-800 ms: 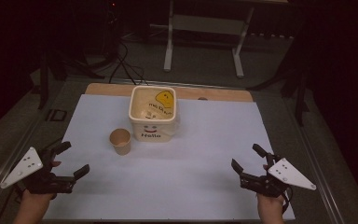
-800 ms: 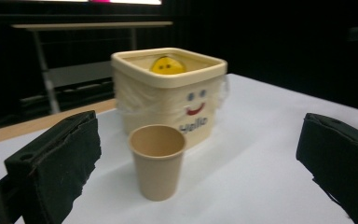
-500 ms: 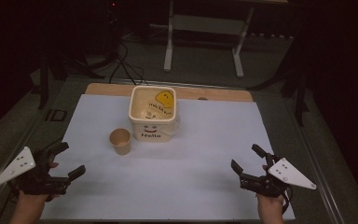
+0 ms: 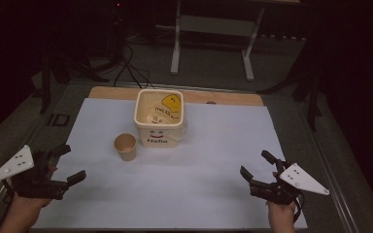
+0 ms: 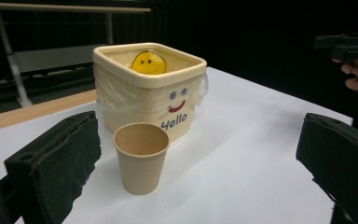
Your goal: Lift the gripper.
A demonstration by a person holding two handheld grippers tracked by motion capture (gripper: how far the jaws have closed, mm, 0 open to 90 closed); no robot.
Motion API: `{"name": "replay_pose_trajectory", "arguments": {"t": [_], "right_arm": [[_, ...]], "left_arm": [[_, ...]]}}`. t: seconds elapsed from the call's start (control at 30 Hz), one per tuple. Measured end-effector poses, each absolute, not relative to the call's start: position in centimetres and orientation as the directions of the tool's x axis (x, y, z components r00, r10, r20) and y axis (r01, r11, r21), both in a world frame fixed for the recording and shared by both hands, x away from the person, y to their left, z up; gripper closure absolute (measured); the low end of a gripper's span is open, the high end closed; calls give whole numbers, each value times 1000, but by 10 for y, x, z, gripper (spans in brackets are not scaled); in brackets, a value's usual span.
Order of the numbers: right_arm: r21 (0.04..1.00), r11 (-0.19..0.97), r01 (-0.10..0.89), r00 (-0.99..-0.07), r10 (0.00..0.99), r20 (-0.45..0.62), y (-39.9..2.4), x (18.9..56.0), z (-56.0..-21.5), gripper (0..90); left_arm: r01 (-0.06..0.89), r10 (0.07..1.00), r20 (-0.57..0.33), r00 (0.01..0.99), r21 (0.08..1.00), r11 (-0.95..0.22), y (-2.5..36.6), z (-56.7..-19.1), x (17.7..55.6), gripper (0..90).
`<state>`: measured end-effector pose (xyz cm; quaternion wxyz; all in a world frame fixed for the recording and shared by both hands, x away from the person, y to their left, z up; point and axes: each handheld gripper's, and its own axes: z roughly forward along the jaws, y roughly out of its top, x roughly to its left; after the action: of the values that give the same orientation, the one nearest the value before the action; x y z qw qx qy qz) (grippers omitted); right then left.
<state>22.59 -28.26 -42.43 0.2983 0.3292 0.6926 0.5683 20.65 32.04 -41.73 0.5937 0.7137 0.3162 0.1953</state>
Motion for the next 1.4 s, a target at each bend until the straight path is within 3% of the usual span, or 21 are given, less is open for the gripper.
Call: {"name": "replay_pose_trajectory", "arguments": {"t": [0.33,1.4], "right_arm": [[982,144,123,-609,792,-40,-282,227,-425,130],[980,154,128,-628,778,-40,-280,229,-426,130]], "left_arm": [[248,654,-97,750,958,-142,326,-389,220,5],[187,514,59,856,891,-414,287,-315,266,6]]}}
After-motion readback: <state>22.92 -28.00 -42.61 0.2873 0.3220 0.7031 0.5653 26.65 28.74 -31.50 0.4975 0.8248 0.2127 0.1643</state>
